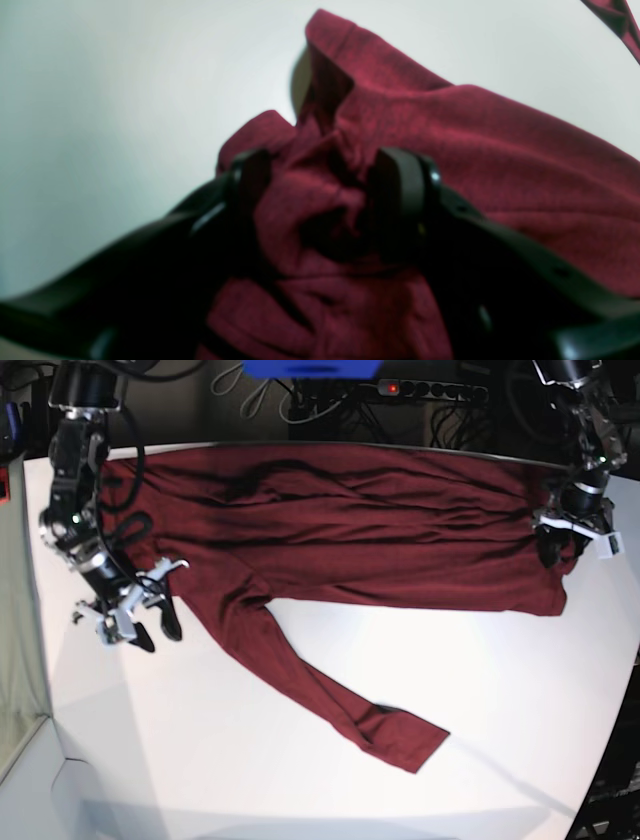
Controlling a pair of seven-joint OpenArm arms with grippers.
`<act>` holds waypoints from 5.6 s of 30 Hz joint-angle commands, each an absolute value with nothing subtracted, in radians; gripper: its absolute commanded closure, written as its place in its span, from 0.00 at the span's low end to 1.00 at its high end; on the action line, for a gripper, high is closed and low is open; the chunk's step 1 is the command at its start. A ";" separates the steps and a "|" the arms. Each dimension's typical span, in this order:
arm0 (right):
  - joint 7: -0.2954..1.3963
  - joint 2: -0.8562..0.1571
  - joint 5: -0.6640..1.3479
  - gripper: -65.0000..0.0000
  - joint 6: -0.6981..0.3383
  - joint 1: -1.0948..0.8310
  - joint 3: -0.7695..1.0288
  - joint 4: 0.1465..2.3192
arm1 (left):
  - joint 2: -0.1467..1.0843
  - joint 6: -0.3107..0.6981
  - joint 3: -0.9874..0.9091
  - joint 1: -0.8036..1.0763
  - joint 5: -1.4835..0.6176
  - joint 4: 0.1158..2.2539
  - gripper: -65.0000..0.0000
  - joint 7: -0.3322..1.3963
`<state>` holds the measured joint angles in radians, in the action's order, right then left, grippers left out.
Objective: Layout the t-shirt on the table in an organized manner, then fold the t-shirt properly
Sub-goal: 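Grasp the sleeve with the right gripper and lift it, then lay the sleeve across the shirt strip with the right gripper, then grasp the hanging sleeve end with the left gripper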
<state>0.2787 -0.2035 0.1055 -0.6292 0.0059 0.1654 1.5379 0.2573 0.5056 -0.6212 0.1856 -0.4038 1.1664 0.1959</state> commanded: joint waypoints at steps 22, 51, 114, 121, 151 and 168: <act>0.185 -0.140 0.113 0.57 -0.621 0.536 -0.067 0.716 | 0.269 0.507 -0.625 0.183 -0.406 1.171 0.50 0.202; 0.240 -0.084 0.119 1.00 -0.693 0.334 -0.108 1.193 | 0.269 0.507 -0.625 0.182 -0.406 1.170 0.50 0.202; 0.380 -0.150 0.114 0.53 -0.698 -0.240 0.073 1.790 | 0.214 0.495 -0.079 -0.334 -0.642 1.257 0.49 0.331; 0.383 -0.151 0.114 0.53 -0.698 -0.248 0.196 1.791 | 0.024 0.389 -0.033 -0.535 -0.378 0.816 0.49 0.154; 0.478 -0.150 0.119 0.53 -0.698 -0.248 0.222 1.871 | -0.101 0.229 -0.030 -0.676 -0.156 0.222 0.49 -0.197; 0.478 -0.150 0.119 0.53 -0.698 -0.248 0.222 1.871 | -0.073 0.114 0.081 -0.610 0.008 0.219 0.92 -0.191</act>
